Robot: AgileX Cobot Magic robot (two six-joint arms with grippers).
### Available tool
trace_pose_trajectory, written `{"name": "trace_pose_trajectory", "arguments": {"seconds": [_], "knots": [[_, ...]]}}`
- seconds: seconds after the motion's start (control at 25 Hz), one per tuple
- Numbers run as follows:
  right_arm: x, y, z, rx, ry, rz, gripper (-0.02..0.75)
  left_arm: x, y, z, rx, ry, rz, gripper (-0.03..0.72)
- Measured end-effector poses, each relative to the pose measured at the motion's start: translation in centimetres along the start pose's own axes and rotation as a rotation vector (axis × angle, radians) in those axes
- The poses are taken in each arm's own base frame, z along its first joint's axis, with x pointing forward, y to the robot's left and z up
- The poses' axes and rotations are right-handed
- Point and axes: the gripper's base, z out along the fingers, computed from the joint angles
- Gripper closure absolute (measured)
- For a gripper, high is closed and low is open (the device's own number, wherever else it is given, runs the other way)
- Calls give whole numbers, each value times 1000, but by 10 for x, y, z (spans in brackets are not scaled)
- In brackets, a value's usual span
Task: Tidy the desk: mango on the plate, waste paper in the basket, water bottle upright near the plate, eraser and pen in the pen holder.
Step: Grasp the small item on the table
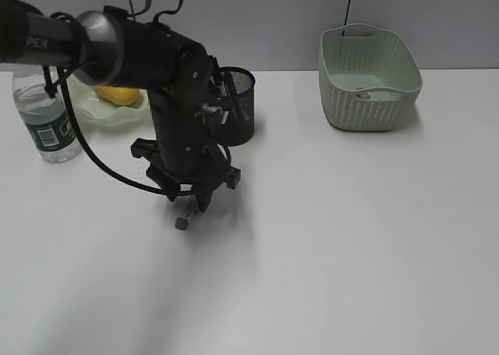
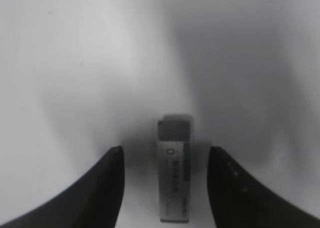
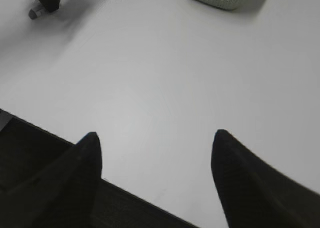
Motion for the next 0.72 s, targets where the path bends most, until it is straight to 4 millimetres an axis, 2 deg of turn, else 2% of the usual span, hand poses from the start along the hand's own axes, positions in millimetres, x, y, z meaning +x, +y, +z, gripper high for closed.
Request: {"name": "trace_pose_trajectory", "arguments": {"seconds": [0.28, 0.48, 0.72], "knots": [[0, 0, 0, 0, 0, 0, 195, 0, -1, 3, 0, 6, 0, 360], [0, 0, 0, 0, 0, 0, 195, 1, -1, 6, 3, 14, -3, 378], [0, 0, 0, 0, 0, 0, 196, 2, -3, 6, 17, 25, -15, 527]]}}
